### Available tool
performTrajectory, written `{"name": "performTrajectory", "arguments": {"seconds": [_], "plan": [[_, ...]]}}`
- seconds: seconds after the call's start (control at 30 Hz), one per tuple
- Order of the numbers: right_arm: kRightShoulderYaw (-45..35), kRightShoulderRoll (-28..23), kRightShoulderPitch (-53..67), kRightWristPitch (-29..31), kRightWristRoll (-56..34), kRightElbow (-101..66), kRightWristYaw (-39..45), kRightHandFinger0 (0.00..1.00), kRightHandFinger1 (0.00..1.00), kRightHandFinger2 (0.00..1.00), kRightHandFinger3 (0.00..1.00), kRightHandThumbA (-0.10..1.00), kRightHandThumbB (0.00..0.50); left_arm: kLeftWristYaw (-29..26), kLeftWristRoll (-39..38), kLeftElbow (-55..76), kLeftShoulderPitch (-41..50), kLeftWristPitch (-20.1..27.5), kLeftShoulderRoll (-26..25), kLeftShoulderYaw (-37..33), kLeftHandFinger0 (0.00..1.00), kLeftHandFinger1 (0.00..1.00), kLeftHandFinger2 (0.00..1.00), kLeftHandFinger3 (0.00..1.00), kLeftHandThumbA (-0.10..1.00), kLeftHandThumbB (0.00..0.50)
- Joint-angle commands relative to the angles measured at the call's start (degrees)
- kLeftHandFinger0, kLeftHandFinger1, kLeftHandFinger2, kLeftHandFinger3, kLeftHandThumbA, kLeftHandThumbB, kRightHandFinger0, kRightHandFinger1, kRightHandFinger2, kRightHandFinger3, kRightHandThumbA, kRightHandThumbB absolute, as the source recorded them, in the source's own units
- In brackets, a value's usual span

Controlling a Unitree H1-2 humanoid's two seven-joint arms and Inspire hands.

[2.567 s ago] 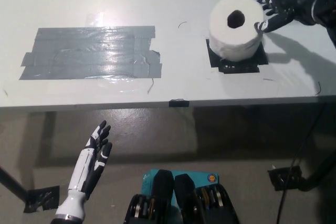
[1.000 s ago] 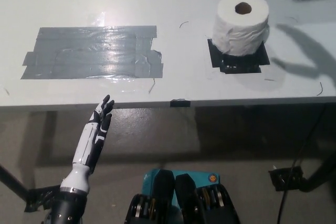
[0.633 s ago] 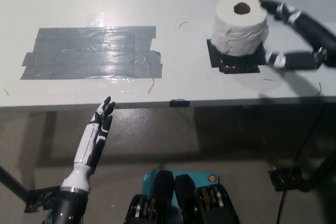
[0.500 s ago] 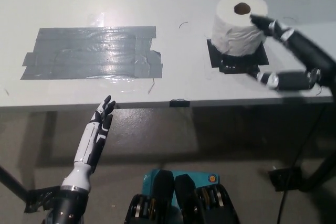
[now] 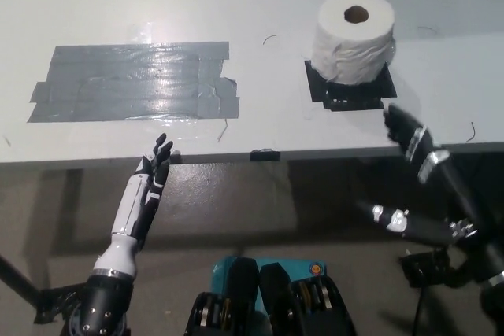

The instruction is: A person hands over a roll of toilet paper to the robot , and the robot inserts its right thumb into the hole in the centre to grab the roll, and then places it on the balck area on the desk.

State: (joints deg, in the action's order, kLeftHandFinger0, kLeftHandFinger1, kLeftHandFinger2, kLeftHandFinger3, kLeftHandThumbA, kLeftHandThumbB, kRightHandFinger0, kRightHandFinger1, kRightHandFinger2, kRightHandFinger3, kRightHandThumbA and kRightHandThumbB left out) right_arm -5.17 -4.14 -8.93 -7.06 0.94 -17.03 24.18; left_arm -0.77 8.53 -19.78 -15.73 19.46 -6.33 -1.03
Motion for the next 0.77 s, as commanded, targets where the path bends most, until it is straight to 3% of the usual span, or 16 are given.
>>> {"name": "performTrajectory", "arguments": {"seconds": [0.0, 0.1, 0.27, 0.33, 0.43, 0.73], "plan": [[1.1, 1.66, 2.49, 11.61, -1.19, 6.71, -4.01, 1.0, 1.0, 1.0, 1.0, 0.82, 0.204, -0.48, -0.11, 3.51, 4.11, 2.58, 0.4, -0.36, 1.0, 1.0, 1.0, 1.0, 0.96, 0.105], [1.44, 2.35, 3.52, 11.45, -2.19, 10.35, -4.23, 1.0, 1.0, 1.0, 1.0, 0.78, 0.16, -0.5, -0.04, 3.61, 5.63, 3.26, 0.69, -0.56, 1.0, 1.0, 1.0, 1.0, 0.95, 0.103], [1.66, 2.82, 4.84, 11.92, -2.64, 14.69, -4.98, 1.0, 1.0, 1.0, 1.0, 0.82, 0.18, -0.87, 0.32, 3.24, 6.96, 4.04, 0.98, -0.73, 1.0, 1.0, 1.0, 1.0, 0.94, 0.127], [1.54, 2.66, 4.99, 12.1, -3.46, 16.1, -4.82, 1.0, 1.0, 1.0, 1.0, 0.83, 0.165, -0.93, 0.33, 3.26, 7.31, 3.85, 1.09, -0.73, 1.0, 1.0, 1.0, 1.0, 0.93, 0.133], [1.49, 2.07, 4.99, 11.86, -3.79, 17.2, -4.85, 1.0, 1.0, 1.0, 1.0, 0.81, 0.152, -1.01, 0.66, 3.11, 7.5, 3.85, 1.01, -0.79, 1.0, 1.0, 1.0, 1.0, 0.93, 0.134], [1.99, 0.87, 5.02, 12.13, -4.5, 17.47, -5.06, 1.0, 1.0, 1.0, 1.0, 0.77, 0.175, -1.18, 1.25, 3.01, 7.39, 3.74, 1.04, -1.07, 1.0, 1.0, 1.0, 1.0, 0.92, 0.128]]}}
